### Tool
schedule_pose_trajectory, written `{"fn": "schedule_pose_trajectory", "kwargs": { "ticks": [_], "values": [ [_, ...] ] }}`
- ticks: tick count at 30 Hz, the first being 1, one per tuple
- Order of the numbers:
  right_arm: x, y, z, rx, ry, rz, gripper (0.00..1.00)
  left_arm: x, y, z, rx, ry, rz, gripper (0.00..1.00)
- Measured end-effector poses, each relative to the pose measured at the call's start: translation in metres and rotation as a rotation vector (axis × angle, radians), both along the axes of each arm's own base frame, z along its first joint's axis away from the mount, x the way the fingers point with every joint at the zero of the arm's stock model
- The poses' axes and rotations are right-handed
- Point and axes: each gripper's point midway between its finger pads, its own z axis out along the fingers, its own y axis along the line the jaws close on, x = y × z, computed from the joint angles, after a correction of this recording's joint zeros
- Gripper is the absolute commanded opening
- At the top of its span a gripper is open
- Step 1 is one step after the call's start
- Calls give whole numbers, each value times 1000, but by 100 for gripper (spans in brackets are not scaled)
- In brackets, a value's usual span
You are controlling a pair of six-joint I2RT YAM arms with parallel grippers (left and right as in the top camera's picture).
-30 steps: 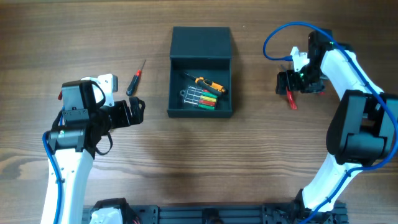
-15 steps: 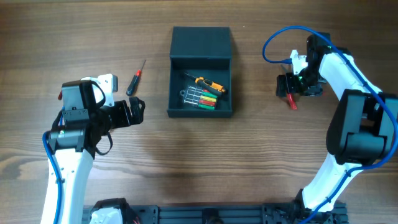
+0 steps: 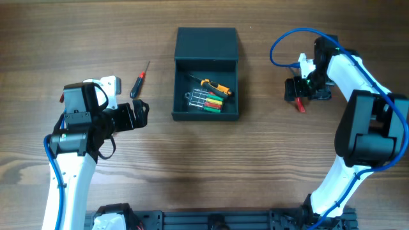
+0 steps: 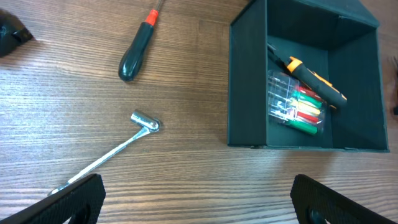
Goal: Pack container
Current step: 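Lower the right gripper and grasp the red snips by one handle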
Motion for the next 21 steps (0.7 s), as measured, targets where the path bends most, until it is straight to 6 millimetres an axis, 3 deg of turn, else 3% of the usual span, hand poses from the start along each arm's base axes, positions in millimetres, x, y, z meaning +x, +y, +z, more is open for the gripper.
{"fn": "schedule_pose_trajectory", "kwargs": {
  "ticks": [5,10,14,21],
  "values": [
    [0,0,0,0,-2,0,86,0,0,0,0,0,0,100],
    [1,-1,0,-3,-3,-4,74,0,0,0,0,0,0,100],
    [1,-2,-1,-8,-2,-4,70,0,0,0,0,0,0,100],
    [1,-2,-1,-10,-1,-19,74,0,0,0,0,0,0,100]
  ]
}}
